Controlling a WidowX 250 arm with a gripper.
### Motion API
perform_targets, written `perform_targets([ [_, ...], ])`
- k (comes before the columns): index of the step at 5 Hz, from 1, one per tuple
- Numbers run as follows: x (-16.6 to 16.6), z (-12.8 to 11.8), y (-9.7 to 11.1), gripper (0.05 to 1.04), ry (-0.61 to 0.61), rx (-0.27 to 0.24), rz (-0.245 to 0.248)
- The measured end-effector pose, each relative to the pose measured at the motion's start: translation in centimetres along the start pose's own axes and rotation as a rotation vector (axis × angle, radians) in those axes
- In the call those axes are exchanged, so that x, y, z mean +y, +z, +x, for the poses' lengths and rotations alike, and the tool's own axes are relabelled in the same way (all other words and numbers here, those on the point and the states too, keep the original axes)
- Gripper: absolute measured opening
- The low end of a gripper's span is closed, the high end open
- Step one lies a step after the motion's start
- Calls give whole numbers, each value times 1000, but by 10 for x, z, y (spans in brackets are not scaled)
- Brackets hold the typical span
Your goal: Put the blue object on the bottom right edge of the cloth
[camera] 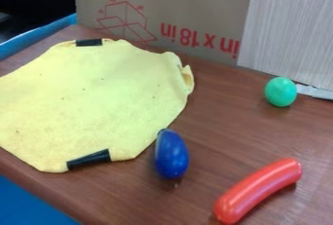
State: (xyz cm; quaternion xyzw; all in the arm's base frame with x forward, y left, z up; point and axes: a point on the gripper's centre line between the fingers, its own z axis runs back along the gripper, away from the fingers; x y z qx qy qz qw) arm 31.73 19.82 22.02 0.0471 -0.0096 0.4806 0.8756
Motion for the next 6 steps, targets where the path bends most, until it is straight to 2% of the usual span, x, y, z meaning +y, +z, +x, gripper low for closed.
perform_targets([
  [1,-4,0,-17,1001,-12,36,10],
  [2,-24,-41,-36,1001,-164,53,-21],
  [3,-39,-74,-37,1001,-254,-6,-55],
  [4,-48,-100,-54,1001,-307,-28,-65],
  [5,-57,-117,-60,1001,-335,-67,-94],
  [6,-67,-135,-68,1001,-337,-77,-133],
])
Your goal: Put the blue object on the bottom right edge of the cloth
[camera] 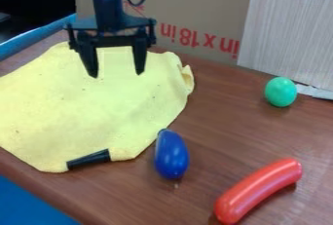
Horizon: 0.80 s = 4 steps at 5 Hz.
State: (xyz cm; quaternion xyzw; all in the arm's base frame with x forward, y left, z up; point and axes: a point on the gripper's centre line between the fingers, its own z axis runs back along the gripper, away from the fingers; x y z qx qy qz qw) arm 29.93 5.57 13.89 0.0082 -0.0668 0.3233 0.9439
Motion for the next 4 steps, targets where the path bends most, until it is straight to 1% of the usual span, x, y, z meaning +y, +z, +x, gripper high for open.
perform_targets([
  [1,-19,-25,-4,1001,-15,-26,-56],
  [2,-32,-48,-12,1001,-19,-31,-69],
  [3,-39,-66,-20,1001,30,-15,-54],
  [4,-43,-75,-24,1001,60,-3,-51],
])
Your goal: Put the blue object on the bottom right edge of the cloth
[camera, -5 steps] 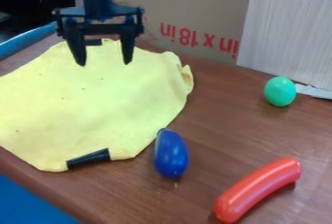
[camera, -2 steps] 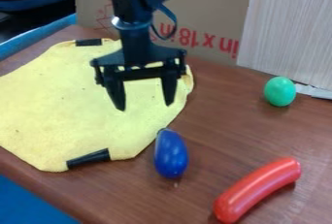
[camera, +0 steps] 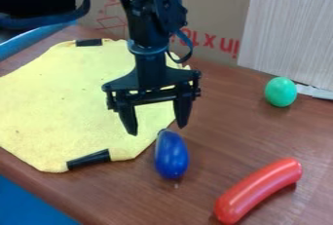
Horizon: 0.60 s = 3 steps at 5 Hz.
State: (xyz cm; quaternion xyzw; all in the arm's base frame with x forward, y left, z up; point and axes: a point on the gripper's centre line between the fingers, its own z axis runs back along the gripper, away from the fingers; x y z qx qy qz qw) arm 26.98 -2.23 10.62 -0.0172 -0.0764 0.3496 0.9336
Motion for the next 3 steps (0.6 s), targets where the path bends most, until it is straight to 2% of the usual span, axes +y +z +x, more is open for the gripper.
perform_targets([
  [1,-5,-10,-2,1001,31,2,14],
  [2,-4,-20,-9,1001,28,14,44],
  [3,-3,-27,-20,1001,20,5,68],
])
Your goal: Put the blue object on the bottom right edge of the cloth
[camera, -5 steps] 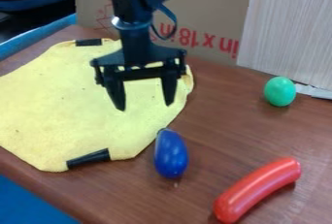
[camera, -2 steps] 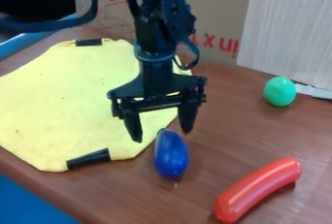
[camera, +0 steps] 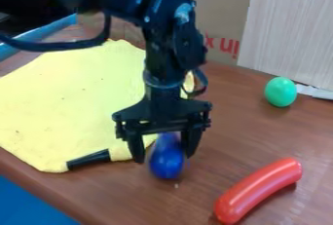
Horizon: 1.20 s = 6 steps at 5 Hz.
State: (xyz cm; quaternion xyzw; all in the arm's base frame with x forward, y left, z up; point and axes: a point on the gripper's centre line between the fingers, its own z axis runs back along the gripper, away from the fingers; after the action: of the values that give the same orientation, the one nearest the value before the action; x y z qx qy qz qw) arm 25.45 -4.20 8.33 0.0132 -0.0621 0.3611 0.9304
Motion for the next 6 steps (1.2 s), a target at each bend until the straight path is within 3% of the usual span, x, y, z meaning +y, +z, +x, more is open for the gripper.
perform_targets([
  [1,2,-2,-10,959,4,7,20],
  [2,2,-4,-10,811,-5,16,12],
  [3,9,2,1,811,8,28,-12],
  [5,30,39,45,810,105,38,-114],
  [6,51,62,66,810,88,58,-109],
])
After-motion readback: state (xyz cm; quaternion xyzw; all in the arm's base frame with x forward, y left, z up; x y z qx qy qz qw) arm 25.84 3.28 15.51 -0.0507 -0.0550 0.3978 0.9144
